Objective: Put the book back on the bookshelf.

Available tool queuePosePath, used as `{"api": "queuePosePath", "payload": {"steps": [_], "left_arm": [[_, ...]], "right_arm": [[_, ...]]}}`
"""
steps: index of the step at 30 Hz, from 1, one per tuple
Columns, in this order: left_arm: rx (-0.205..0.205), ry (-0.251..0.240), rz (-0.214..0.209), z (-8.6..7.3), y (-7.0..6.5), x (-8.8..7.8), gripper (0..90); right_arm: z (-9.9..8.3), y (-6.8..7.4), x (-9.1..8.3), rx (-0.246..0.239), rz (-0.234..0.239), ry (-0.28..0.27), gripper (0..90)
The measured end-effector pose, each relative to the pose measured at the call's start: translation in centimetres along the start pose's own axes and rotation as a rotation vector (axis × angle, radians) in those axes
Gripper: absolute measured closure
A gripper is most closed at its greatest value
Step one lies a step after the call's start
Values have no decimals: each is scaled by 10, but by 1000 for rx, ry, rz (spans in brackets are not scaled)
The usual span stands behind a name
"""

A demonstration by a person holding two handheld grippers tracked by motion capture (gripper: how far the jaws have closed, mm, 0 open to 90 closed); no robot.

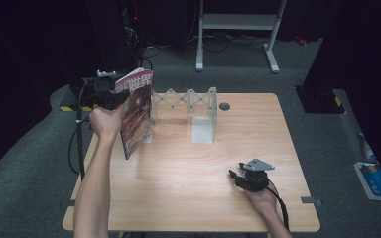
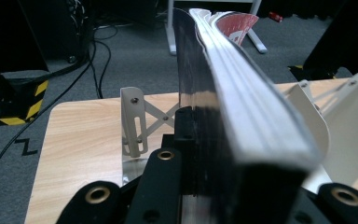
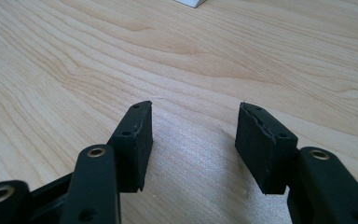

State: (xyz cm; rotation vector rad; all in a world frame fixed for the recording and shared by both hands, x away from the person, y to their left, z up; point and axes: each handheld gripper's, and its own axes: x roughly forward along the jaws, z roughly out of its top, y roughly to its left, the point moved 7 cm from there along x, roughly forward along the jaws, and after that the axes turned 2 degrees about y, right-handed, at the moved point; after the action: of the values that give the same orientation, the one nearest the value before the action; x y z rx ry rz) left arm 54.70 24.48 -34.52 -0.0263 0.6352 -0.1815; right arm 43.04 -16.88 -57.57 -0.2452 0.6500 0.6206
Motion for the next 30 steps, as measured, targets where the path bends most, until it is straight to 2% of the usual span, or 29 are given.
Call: {"api": "queuePosePath", "payload": {"steps": [4, 13, 18, 20, 25, 26, 30], "left_arm": [[-1, -12, 13, 0, -2, 11, 835], [-8, -54, 18, 2, -9, 20, 835], [-53, -74, -3, -1, -6, 25, 835], [-59, -75, -10, -3, -4, 26, 834], [-31, -59, -8, -5, -5, 26, 830], [-24, -44, -10, -7, -5, 25, 828], [-24, -11, -12, -9, -3, 25, 823]], "right_arm": [[0, 0, 0, 0, -1, 0, 462], [0, 0, 0, 2, 0, 2, 459], [0, 0, 0, 4, 0, 1, 457], [0, 0, 0, 5, 0, 1, 457], [0, 0, 0, 5, -1, 2, 456], [0, 0, 0, 5, 0, 0, 456], [0, 0, 0, 4, -1, 1, 456]]}}
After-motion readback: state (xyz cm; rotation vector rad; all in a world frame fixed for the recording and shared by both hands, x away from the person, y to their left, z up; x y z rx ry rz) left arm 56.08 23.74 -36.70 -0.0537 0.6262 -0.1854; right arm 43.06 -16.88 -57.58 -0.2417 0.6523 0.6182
